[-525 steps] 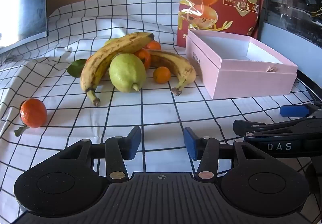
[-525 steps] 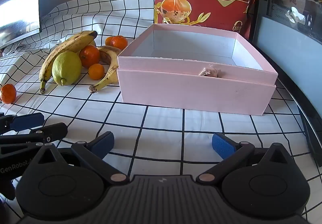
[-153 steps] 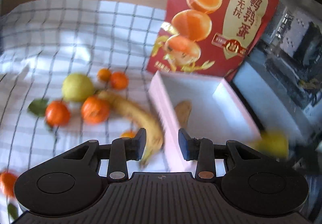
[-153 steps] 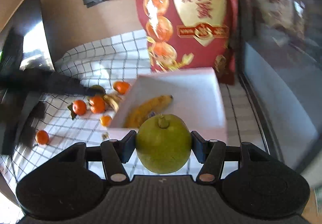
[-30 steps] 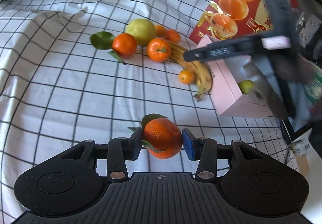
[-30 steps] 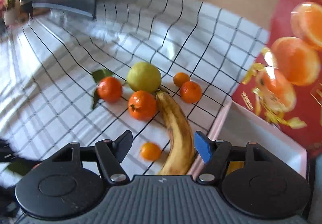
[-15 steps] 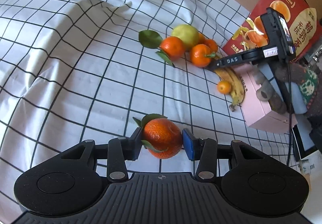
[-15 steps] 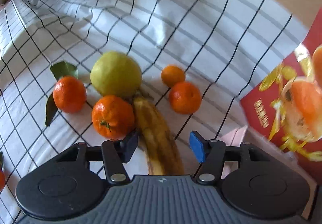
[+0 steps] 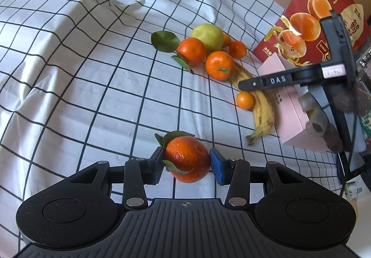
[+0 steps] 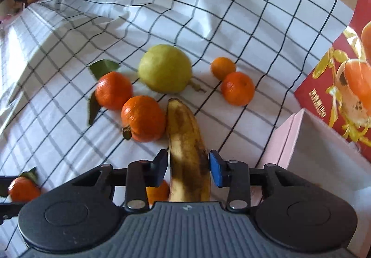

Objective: Organize fruits
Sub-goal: 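Lift the banana with the right tool while the left tool holds the mandarin, then carry banana and mandarin over the pink box and open both tools to drop them, then reach the left tool to the leafy mandarin on the cloth and grasp it, then grasp a small mandarin with the right tool while the left holds its mandarin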

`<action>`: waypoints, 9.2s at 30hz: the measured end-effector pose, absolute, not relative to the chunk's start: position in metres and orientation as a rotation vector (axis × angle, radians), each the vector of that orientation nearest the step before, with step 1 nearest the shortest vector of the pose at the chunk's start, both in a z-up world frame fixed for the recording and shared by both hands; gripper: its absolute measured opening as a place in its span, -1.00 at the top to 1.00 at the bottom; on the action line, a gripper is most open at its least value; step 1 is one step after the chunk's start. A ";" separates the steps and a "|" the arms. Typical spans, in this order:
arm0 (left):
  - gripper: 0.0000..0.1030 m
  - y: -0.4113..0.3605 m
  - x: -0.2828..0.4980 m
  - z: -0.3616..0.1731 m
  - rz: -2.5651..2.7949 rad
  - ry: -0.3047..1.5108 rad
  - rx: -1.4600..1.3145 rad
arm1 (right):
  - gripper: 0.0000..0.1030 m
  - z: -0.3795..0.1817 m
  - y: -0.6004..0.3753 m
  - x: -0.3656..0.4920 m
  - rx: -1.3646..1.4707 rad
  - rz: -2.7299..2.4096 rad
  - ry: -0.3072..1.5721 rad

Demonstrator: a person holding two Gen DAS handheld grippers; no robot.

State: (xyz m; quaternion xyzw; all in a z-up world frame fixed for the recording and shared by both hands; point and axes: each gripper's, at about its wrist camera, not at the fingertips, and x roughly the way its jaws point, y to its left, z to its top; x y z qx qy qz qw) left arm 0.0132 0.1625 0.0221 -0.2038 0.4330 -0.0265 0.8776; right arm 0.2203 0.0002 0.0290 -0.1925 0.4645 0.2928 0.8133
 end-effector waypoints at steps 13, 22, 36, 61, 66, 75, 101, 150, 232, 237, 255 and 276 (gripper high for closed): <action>0.08 0.145 0.018 0.022 -0.073 0.913 -0.400 | 0.22 0.033 -0.016 0.166 -0.376 0.696 0.944; 0.08 0.132 0.022 0.023 -0.094 0.925 -0.380 | 0.05 0.031 -0.028 0.137 -0.313 0.663 0.892; 0.08 0.125 0.022 0.022 -0.095 0.924 -0.371 | 0.13 0.032 -0.037 0.104 -0.287 0.626 0.850; 0.08 0.134 0.014 0.023 -0.078 0.916 -0.384 | 0.16 0.007 -0.045 0.085 -0.123 0.409 0.849; 0.08 0.128 0.016 0.022 -0.086 0.915 -0.373 | 0.22 0.010 -0.072 0.060 -0.107 0.430 0.877; 0.08 0.118 0.013 0.022 -0.101 0.925 -0.337 | 0.23 0.018 -0.081 0.041 -0.145 0.465 0.824; 0.06 0.109 0.018 0.021 -0.109 0.934 -0.265 | 0.23 0.006 -0.059 0.087 -0.163 0.518 0.834; 0.09 -0.001 0.190 0.089 -0.491 0.815 -0.230 | 0.29 0.028 -0.201 0.202 -0.256 0.315 0.799; 0.10 0.121 0.151 0.051 0.064 0.692 -0.286 | -0.27 0.011 -0.144 0.021 -0.138 0.406 0.783; 0.10 0.121 0.170 0.037 0.074 0.781 -0.144 | -0.27 0.011 -0.137 0.021 -0.153 0.430 0.781; 0.01 0.125 0.178 0.022 0.047 0.834 -0.098 | -0.27 0.007 -0.139 0.011 -0.156 0.420 0.798; 0.03 0.134 0.025 0.042 -0.075 0.895 -0.340 | -0.27 0.011 -0.100 0.018 -0.220 0.579 0.757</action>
